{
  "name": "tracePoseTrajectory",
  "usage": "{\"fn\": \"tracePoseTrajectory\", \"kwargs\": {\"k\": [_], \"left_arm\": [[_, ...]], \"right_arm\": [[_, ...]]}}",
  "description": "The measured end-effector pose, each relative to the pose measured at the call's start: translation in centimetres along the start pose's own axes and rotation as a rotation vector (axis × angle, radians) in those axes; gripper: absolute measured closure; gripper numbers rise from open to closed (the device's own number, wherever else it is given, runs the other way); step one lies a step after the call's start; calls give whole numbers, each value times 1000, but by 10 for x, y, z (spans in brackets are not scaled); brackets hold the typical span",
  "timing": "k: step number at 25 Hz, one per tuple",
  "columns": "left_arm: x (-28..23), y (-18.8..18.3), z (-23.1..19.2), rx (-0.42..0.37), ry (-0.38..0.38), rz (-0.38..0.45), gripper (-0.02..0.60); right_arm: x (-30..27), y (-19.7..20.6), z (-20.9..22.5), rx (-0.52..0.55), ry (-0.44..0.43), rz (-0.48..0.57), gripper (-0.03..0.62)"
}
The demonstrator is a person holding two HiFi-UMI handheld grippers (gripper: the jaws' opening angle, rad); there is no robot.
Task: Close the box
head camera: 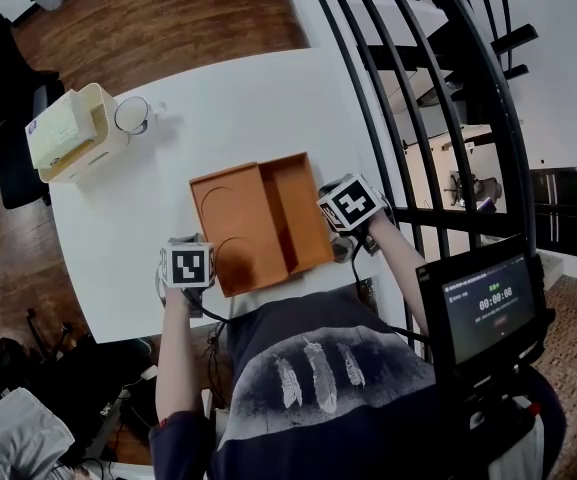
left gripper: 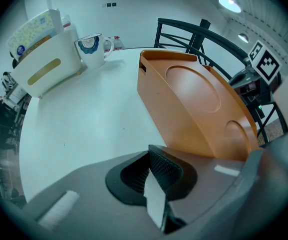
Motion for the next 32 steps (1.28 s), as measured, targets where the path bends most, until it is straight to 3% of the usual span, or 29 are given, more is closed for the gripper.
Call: {"fn": "tracePoseTrajectory", "kwargs": {"k": [32], "left_arm": [[2, 1, 3, -22, 1, -9, 566]], "right_arm": [[-1, -8, -14, 22, -26, 20, 589]]}}
Point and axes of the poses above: the fingertips, and each gripper's own axes: x backward along the fingers, z to its right, y out of its underside, the point moved 8 cm from there along x, backward along the fingers
